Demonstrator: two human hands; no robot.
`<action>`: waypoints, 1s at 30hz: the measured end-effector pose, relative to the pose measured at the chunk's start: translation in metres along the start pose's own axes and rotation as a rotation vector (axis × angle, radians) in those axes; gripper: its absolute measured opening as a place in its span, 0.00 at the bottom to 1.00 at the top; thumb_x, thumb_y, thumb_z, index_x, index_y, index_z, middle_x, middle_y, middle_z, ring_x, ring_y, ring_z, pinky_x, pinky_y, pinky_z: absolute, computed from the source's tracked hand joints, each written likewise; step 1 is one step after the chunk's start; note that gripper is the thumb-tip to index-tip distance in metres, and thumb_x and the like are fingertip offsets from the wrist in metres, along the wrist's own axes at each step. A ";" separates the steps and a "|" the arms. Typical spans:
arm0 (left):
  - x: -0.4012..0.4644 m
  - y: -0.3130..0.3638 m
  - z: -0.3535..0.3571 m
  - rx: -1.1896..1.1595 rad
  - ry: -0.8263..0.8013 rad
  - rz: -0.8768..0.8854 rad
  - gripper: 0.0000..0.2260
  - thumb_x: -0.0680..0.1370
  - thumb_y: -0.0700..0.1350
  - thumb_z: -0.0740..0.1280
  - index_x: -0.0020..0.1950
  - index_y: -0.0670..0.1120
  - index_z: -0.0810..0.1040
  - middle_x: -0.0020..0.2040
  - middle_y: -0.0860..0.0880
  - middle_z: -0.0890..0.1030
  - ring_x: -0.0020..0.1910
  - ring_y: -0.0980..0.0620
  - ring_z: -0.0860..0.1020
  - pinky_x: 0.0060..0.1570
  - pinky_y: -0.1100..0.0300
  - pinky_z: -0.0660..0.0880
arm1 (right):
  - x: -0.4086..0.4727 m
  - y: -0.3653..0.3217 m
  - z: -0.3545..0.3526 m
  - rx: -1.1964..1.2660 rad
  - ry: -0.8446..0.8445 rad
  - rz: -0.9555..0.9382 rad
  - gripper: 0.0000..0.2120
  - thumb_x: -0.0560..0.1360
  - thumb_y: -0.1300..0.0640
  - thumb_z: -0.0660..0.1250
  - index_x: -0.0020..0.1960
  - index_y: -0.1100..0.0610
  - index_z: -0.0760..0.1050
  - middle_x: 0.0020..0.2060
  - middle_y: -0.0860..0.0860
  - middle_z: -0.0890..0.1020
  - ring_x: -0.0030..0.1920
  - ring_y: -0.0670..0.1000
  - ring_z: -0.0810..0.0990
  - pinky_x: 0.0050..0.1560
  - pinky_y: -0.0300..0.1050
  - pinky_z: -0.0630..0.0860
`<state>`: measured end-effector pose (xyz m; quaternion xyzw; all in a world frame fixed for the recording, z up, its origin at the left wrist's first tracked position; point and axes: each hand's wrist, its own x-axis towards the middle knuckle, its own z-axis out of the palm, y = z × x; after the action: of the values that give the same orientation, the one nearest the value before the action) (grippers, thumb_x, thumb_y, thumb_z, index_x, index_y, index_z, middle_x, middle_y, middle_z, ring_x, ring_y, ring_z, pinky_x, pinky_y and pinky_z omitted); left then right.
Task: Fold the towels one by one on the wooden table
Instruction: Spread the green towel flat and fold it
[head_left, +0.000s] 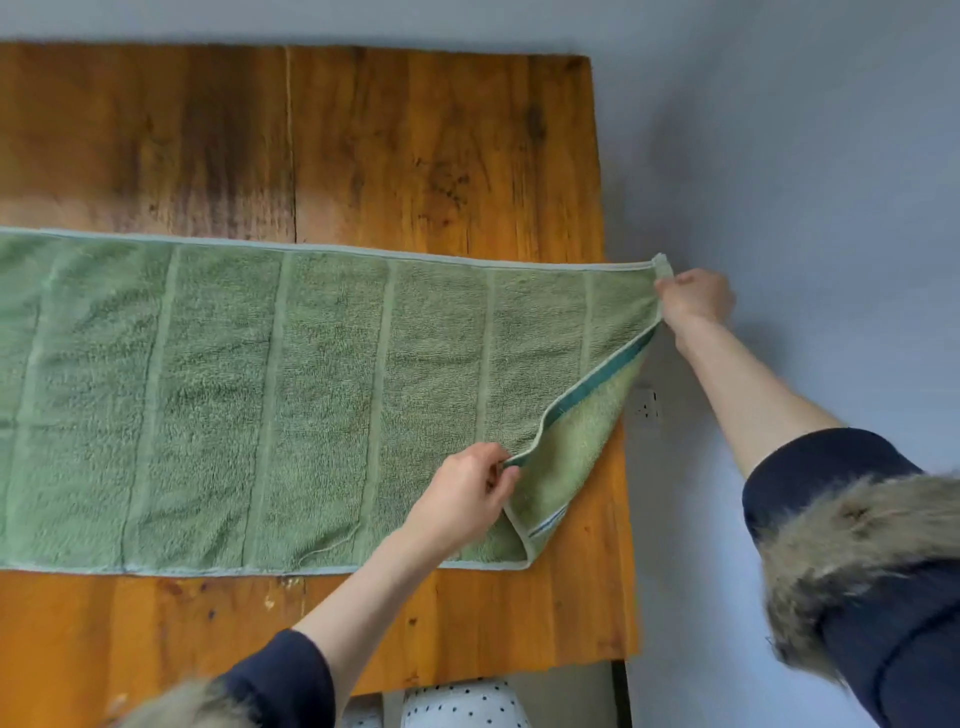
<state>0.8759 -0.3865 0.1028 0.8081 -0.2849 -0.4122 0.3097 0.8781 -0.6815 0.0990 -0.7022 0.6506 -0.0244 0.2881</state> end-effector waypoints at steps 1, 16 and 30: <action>0.002 0.005 0.004 -0.004 -0.015 0.000 0.10 0.79 0.47 0.61 0.45 0.41 0.75 0.41 0.45 0.78 0.41 0.48 0.77 0.43 0.53 0.75 | 0.001 0.002 -0.006 -0.014 0.004 0.013 0.11 0.73 0.58 0.67 0.49 0.66 0.80 0.48 0.62 0.83 0.51 0.60 0.81 0.51 0.51 0.76; -0.046 0.013 -0.072 -0.476 0.047 -0.087 0.08 0.70 0.45 0.62 0.35 0.41 0.72 0.31 0.48 0.77 0.31 0.56 0.74 0.38 0.60 0.71 | -0.097 -0.047 -0.039 0.403 -0.247 -0.117 0.09 0.78 0.56 0.63 0.39 0.55 0.74 0.38 0.50 0.82 0.31 0.44 0.82 0.27 0.33 0.74; -0.184 -0.091 -0.229 -0.484 0.639 -0.082 0.08 0.67 0.43 0.59 0.29 0.42 0.65 0.27 0.47 0.65 0.29 0.54 0.62 0.30 0.63 0.58 | -0.274 -0.207 0.012 0.414 -0.400 -0.480 0.08 0.79 0.54 0.61 0.45 0.56 0.76 0.36 0.46 0.81 0.33 0.44 0.82 0.29 0.30 0.74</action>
<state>0.9965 -0.1355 0.2334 0.8099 -0.0363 -0.2076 0.5473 1.0277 -0.4253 0.2733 -0.7525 0.3794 -0.0848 0.5316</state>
